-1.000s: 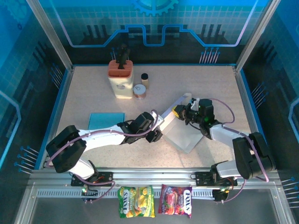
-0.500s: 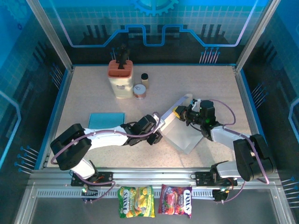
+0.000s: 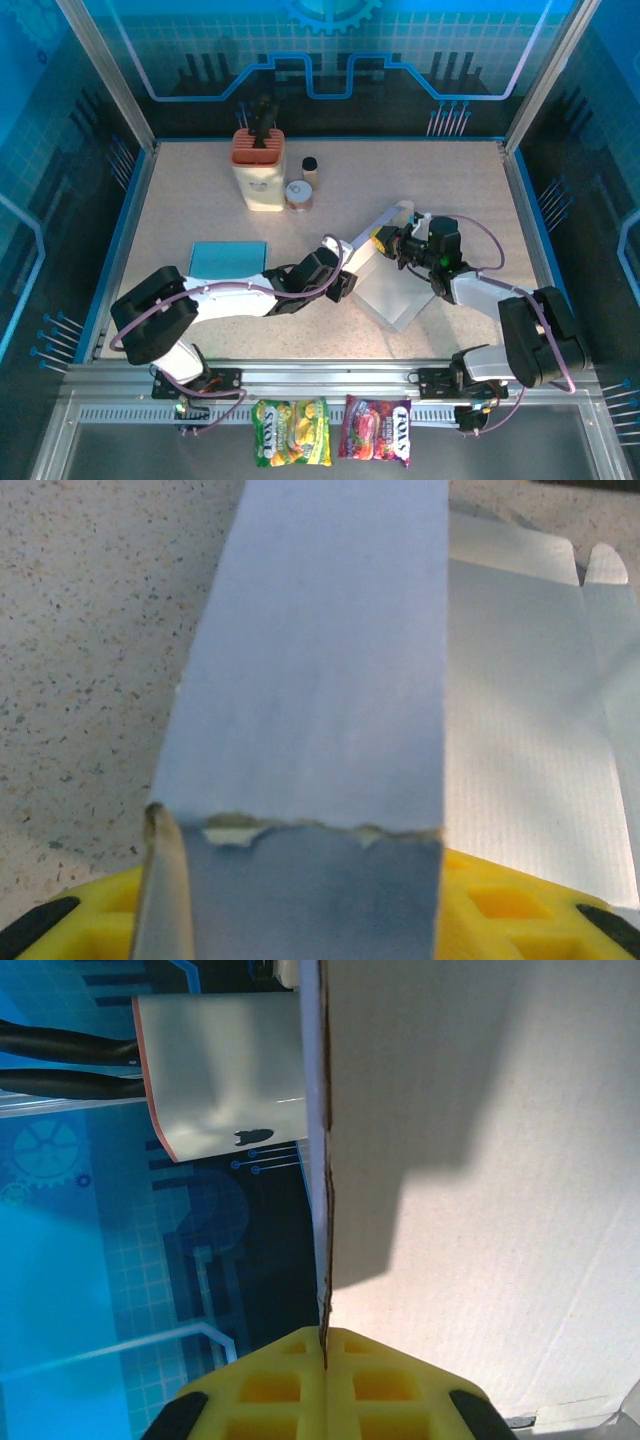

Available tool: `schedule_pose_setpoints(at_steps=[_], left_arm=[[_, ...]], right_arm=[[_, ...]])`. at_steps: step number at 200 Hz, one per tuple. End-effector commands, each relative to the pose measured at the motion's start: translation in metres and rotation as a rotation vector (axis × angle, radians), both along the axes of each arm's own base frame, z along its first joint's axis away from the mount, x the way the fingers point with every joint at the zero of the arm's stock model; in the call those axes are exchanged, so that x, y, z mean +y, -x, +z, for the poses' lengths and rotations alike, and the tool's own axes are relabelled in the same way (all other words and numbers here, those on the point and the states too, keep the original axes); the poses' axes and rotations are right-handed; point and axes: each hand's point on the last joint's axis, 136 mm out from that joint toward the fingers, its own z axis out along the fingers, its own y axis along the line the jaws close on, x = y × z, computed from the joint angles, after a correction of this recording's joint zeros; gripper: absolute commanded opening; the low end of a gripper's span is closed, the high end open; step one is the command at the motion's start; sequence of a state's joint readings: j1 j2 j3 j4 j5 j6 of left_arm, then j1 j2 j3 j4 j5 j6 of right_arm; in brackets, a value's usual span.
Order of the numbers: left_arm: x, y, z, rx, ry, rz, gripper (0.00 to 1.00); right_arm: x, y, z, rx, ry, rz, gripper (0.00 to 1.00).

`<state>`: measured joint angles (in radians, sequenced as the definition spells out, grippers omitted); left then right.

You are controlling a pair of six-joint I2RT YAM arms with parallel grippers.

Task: Fold the paper box

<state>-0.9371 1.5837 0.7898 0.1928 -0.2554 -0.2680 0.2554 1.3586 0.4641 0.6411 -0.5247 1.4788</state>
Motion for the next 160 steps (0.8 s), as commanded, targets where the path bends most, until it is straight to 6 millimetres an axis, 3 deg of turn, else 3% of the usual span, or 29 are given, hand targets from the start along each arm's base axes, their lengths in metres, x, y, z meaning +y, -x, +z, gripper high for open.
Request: schedule_pose_setpoints(at_steps=[1, 24, 63, 89, 108, 136, 160], left_arm=[[-0.007, -0.007, 0.01, -0.02, 0.039, 0.024, 0.45], [0.001, 0.002, 0.004, 0.001, 0.036, 0.012, 0.46], [0.015, 0.018, 0.01, 0.035, 0.036, 0.0, 0.58], [0.028, 0.019, -0.003, 0.051, -0.011, 0.047, 0.57], [0.035, 0.017, 0.002, 0.019, 0.004, 0.062, 0.54], [0.022, 0.037, 0.006, 0.026, 0.024, -0.114, 0.45], [0.021, 0.06, 0.004, 0.052, 0.004, -0.247, 0.47]], right_arm=[[0.002, 0.002, -0.005, 0.006, 0.003, 0.003, 0.0], [0.0, 0.004, -0.009, 0.014, 0.013, 0.003, 0.0], [-0.001, 0.006, -0.014, 0.016, 0.014, -0.007, 0.0], [-0.001, 0.004, -0.012, 0.015, 0.018, -0.021, 0.0], [0.0, 0.004, -0.012, 0.021, 0.026, -0.012, 0.0], [0.001, 0.005, -0.015, 0.024, 0.025, -0.009, 0.0], [0.001, 0.005, -0.013, 0.024, 0.022, -0.005, 0.0]])
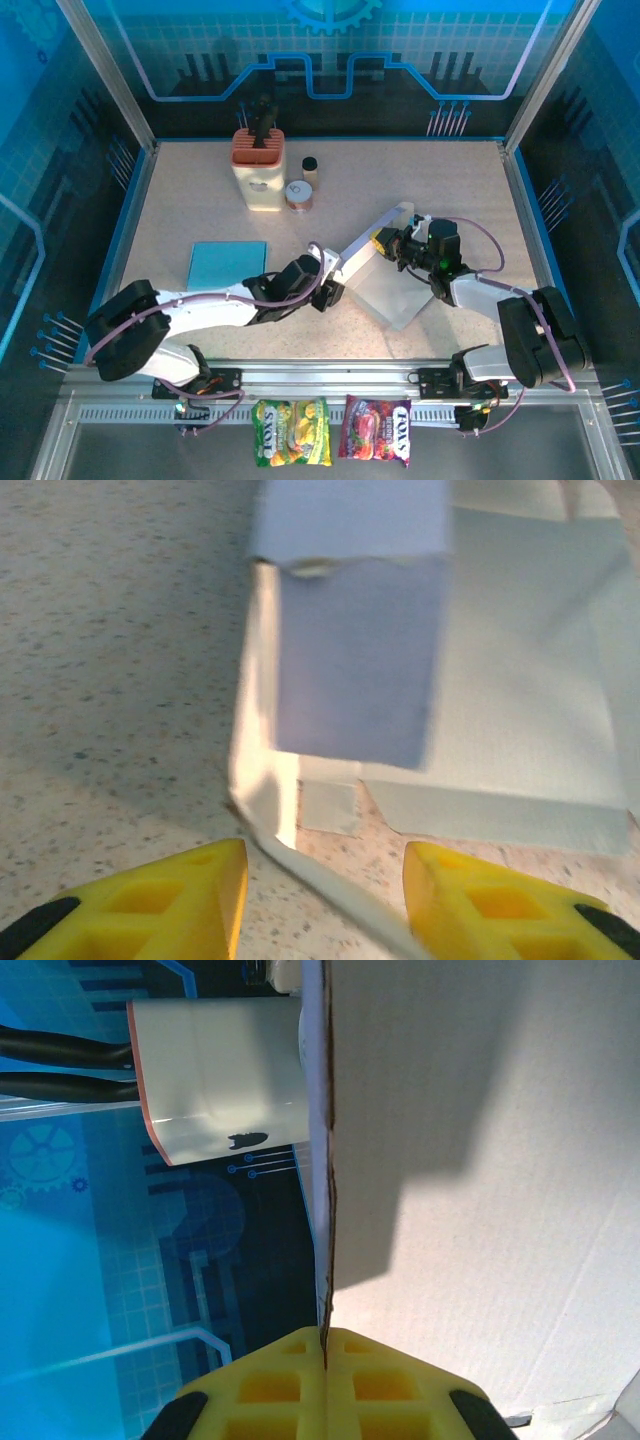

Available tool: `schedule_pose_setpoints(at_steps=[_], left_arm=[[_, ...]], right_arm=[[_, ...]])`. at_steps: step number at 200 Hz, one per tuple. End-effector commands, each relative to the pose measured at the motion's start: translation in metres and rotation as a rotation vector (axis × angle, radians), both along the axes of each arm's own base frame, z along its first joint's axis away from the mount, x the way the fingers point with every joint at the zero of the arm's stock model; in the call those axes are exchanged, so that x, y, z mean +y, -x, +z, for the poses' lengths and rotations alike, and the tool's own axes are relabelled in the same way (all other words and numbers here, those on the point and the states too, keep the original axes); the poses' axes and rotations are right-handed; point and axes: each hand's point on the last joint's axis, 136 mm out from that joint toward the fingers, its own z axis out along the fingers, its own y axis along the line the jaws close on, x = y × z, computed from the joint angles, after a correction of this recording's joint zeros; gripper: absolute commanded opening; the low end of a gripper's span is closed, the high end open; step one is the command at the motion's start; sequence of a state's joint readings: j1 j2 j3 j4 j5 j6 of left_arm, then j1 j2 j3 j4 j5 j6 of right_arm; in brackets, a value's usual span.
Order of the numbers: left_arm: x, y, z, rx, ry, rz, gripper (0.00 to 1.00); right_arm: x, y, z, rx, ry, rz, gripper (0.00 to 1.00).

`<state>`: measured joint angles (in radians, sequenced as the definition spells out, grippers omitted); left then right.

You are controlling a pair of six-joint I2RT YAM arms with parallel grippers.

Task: Fold the paper box

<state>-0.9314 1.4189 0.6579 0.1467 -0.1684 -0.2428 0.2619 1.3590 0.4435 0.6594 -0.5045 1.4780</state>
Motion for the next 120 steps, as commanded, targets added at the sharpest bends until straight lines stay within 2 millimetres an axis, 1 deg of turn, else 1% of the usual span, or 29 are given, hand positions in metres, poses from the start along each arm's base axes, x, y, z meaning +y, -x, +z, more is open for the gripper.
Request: schedule_pose_setpoints(at_steps=[1, 17, 25, 34, 52, 60, 73, 94, 120], left_arm=[[-0.003, 0.027, 0.004, 0.012, -0.001, -0.173, 0.47], [0.0, 0.036, 0.009, 0.001, 0.008, -0.214, 0.52], [0.003, 0.037, 0.011, -0.006, -0.003, -0.225, 0.53], [0.009, 0.037, 0.009, -0.01, -0.04, -0.216, 0.52], [0.029, 0.025, -0.004, 0.001, -0.11, -0.149, 0.48], [0.036, 0.02, -0.01, 0.025, -0.109, -0.129, 0.47], [0.044, 0.008, -0.017, 0.045, -0.122, -0.091, 0.43], [0.039, -0.006, -0.021, 0.041, -0.149, -0.1, 0.41], [0.021, -0.017, -0.029, 0.047, -0.156, -0.151, 0.41]], right_arm=[[0.003, 0.003, -0.008, 0.023, 0.014, 0.008, 0.0], [0.002, 0.003, -0.007, 0.026, 0.017, 0.009, 0.0], [0.002, 0.003, -0.006, 0.025, 0.019, 0.009, 0.0], [0.002, 0.003, -0.006, 0.024, 0.021, 0.008, 0.0], [0.001, 0.005, -0.008, 0.027, 0.024, 0.009, 0.0], [0.001, 0.005, -0.009, 0.027, 0.023, 0.01, 0.0], [0.002, 0.007, -0.009, 0.029, 0.022, 0.011, 0.0], [0.001, 0.007, -0.009, 0.027, 0.024, 0.012, 0.0], [0.002, 0.006, -0.009, 0.028, 0.025, 0.012, 0.0]])
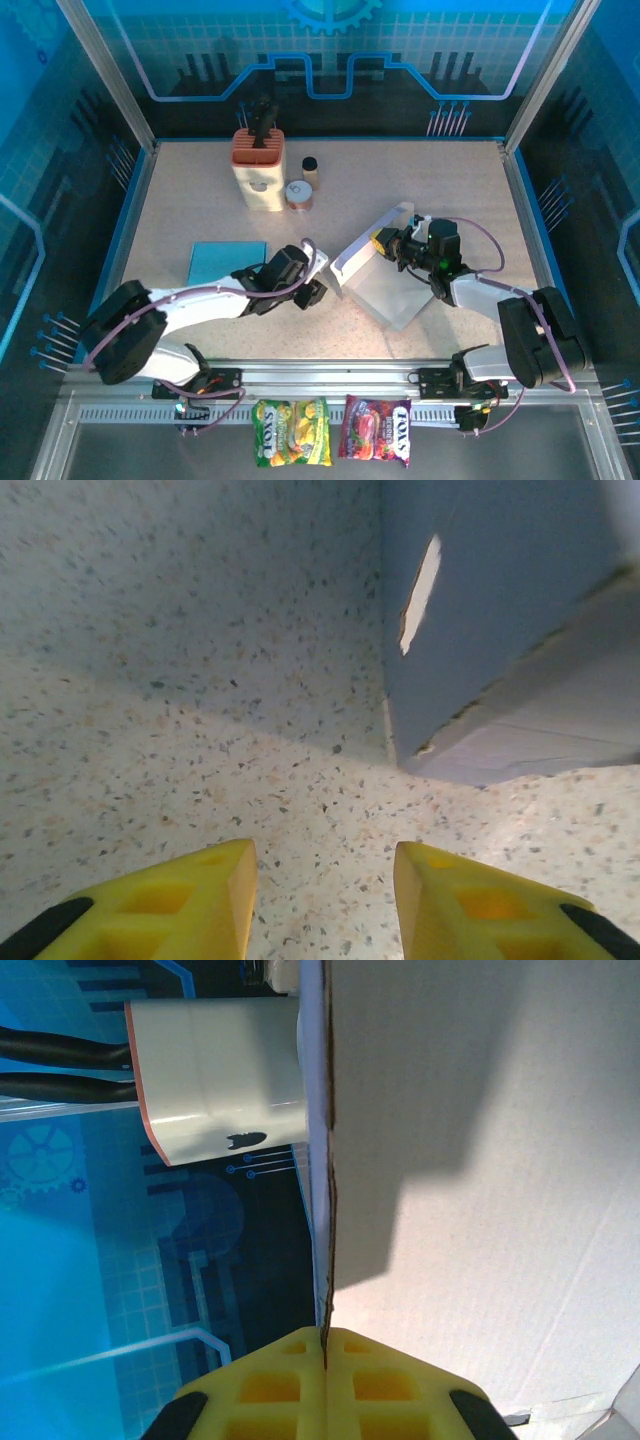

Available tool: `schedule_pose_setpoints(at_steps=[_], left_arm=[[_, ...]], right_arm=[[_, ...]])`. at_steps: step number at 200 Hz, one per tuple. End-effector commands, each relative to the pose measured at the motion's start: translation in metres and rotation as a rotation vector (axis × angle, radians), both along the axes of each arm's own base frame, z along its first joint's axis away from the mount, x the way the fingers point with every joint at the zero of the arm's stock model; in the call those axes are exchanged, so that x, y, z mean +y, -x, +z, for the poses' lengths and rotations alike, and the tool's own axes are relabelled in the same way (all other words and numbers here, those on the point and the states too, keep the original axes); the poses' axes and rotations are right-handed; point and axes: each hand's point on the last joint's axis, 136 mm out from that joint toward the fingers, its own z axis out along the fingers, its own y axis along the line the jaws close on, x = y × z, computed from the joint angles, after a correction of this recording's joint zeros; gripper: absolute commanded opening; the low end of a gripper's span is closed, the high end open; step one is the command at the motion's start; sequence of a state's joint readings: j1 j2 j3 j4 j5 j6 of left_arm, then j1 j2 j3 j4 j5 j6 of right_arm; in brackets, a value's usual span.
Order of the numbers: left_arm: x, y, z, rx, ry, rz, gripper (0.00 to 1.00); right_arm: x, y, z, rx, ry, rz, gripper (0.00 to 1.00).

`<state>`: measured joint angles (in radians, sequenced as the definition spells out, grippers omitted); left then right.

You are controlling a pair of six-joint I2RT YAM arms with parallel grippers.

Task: Fold the paper box

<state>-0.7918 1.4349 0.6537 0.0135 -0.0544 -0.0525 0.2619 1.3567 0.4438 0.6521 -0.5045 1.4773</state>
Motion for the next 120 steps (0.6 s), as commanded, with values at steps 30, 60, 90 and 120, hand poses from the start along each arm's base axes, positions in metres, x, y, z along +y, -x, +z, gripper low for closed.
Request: schedule_pose_setpoints(at_steps=[30, 60, 90, 120], left_arm=[[-0.033, -0.021, 0.005, -0.042, 0.036, -0.076, 0.4], [-0.049, -0.025, 0.017, -0.069, 0.073, -0.104, 0.38], [-0.058, -0.026, 0.019, -0.083, 0.092, -0.1, 0.39], [-0.059, -0.033, 0.024, -0.122, 0.097, -0.04, 0.4]], right_arm=[[0.003, 0.005, -0.008, 0.025, 0.026, 0.015, 0.0], [0.006, 0.004, -0.004, 0.02, 0.026, 0.014, 0.0], [0.009, 0.001, 0.0, 0.016, 0.009, 0.007, 0.0], [0.012, -0.001, 0.005, 0.009, 0.0, 0.008, 0.0]])
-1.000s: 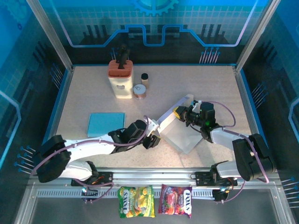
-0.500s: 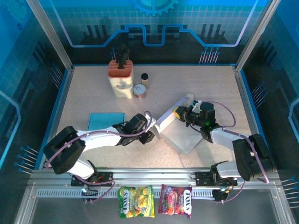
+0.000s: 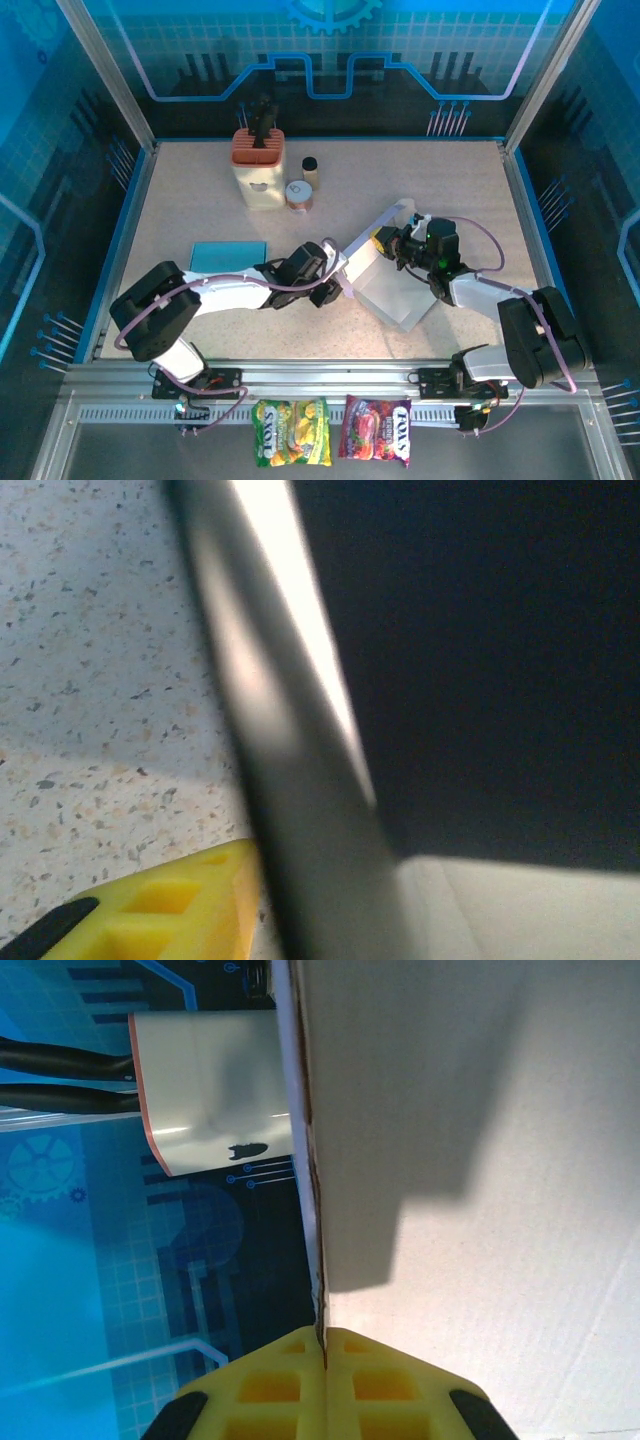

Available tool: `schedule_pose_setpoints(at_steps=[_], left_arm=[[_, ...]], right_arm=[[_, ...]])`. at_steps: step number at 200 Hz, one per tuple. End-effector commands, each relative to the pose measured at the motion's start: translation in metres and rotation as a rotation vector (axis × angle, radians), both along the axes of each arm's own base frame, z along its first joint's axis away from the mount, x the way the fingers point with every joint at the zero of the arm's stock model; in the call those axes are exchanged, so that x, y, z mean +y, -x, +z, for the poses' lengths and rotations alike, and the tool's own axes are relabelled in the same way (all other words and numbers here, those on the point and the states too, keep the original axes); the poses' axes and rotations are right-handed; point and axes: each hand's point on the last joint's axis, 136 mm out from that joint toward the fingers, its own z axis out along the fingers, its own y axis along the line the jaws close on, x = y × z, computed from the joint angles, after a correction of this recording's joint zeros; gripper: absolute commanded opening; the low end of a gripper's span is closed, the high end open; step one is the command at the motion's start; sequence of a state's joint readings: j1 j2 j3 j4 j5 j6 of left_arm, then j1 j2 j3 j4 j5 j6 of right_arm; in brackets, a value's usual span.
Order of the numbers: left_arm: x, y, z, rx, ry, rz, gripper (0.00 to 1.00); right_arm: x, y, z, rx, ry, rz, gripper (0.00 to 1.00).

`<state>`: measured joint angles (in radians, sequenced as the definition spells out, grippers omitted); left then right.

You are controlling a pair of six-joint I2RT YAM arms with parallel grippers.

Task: Fold the paper box

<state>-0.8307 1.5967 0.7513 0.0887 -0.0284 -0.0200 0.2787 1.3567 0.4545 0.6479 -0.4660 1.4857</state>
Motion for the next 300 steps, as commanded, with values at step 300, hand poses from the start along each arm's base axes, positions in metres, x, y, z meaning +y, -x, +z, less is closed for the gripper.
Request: schedule_pose_setpoints(at_steps=[300], left_arm=[[0.026, -0.051, 0.023, 0.037, 0.212, 0.264, 0.46]], right_arm=[[-0.008, -0.021, 0.006, 0.111, 0.038, -0.133, 0.0]])
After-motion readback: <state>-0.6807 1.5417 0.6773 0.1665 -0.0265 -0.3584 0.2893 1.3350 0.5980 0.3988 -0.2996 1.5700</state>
